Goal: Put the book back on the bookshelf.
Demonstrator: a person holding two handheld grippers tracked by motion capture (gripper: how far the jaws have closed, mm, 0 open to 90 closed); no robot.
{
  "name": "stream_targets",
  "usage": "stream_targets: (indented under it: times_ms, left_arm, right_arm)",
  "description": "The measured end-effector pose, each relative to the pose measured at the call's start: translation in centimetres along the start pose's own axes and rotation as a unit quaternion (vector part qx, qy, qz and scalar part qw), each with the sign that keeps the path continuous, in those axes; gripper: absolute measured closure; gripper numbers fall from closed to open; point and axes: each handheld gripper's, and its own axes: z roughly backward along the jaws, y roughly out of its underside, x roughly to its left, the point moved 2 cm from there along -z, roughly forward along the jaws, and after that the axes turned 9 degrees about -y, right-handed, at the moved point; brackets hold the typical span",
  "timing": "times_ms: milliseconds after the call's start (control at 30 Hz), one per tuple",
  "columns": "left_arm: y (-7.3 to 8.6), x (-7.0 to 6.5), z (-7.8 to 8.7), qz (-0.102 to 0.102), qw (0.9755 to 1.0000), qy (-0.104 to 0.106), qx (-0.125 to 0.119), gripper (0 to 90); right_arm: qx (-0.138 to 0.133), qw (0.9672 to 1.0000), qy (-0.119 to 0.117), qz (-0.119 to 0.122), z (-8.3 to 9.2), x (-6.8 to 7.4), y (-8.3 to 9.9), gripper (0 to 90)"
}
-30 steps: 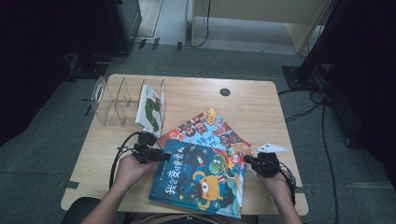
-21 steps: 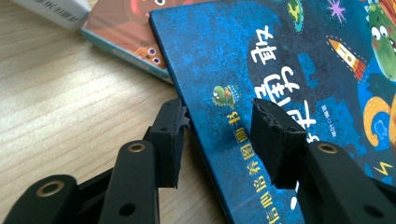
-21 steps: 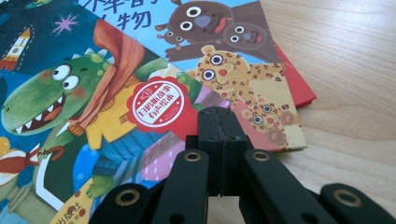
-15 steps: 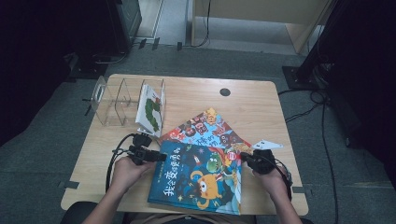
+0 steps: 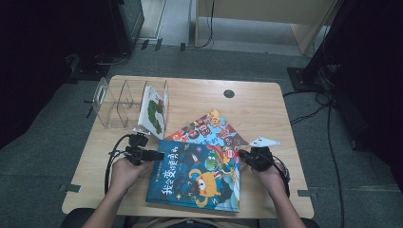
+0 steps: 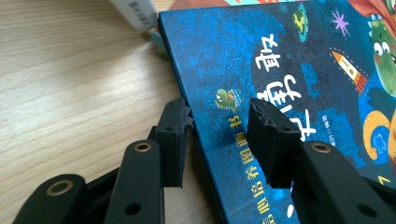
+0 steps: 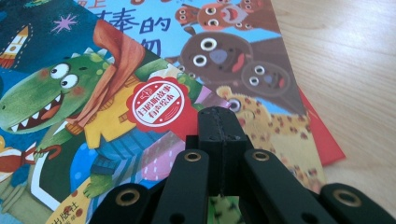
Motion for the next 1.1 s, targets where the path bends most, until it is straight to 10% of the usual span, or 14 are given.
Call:
stream_targets:
  times_ms: [467,1100]
  left_arm:
    - [0.0,1.5,0.7,0.016,0.9990,-0.032,-0.028,63.3]
    - [0.6,2.8,1.1,0.048,0.9984,-0.006,-0.031,51.8]
  right_arm:
    - [0.005,0.9998,-0.007,0.019,-2.4,0.0,-2.3,90.0]
    - [0.000,0.9997,-0.014,0.022,-3.3,-0.1,-3.5,90.0]
